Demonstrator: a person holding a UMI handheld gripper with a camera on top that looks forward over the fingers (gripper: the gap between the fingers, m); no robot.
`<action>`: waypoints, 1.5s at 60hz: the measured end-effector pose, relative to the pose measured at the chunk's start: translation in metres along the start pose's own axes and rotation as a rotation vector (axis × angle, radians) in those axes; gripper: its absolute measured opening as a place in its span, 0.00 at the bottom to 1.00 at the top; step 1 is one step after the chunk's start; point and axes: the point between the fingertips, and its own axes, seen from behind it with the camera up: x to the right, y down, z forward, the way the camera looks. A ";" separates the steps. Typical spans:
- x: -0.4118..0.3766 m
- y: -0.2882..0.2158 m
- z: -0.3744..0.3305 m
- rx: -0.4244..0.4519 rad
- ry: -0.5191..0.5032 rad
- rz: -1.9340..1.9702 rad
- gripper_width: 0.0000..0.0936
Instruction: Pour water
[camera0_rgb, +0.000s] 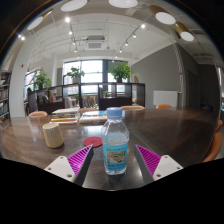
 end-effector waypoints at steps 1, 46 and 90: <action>0.000 0.000 0.004 -0.003 -0.004 0.001 0.91; -0.009 -0.013 0.053 0.038 -0.029 -0.157 0.30; -0.167 -0.142 0.142 0.298 0.128 -1.708 0.29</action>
